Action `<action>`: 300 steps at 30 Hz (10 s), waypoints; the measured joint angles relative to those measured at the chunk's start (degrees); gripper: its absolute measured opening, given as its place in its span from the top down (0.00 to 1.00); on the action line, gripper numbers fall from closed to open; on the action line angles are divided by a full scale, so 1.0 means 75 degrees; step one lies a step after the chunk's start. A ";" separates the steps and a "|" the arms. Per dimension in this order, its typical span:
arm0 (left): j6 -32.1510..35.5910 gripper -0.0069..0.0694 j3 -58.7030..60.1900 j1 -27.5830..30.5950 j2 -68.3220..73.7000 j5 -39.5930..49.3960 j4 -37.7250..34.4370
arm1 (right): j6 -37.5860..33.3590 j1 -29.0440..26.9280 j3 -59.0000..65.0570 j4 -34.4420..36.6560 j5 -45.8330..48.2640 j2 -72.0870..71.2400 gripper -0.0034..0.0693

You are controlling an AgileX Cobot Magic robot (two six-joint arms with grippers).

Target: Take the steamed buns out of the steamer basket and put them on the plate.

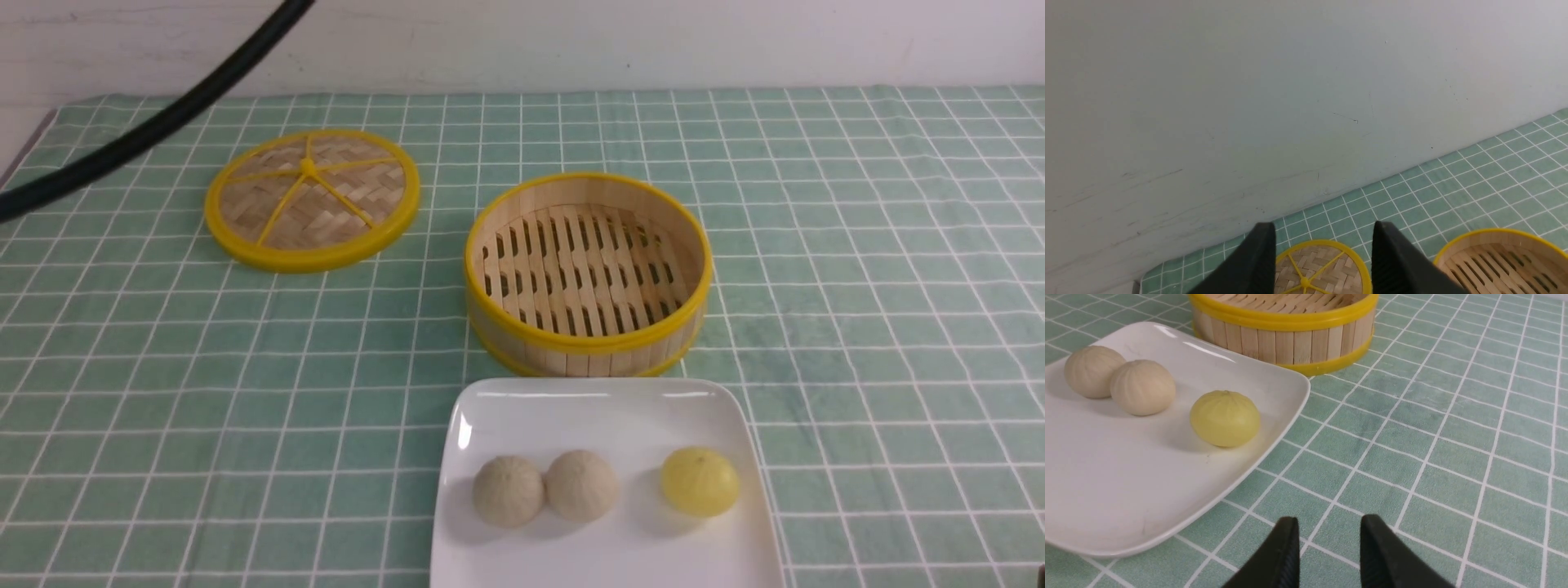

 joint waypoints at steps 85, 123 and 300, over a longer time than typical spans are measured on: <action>-0.2769 0.46 0.3213 0.0879 -0.0504 0.1136 0.0138 | 0.0000 -0.5706 0.0000 0.0000 0.0000 0.0000 0.62; -0.4063 0.46 1.4353 0.5564 -0.9273 -0.4770 -0.0089 | 0.0000 -0.5709 0.0000 0.0000 0.0002 0.0000 0.62; 0.0374 0.46 1.4552 0.5564 -0.9332 -0.5037 -0.3849 | 0.1998 -0.3652 0.0000 -0.0309 0.0038 0.0000 0.62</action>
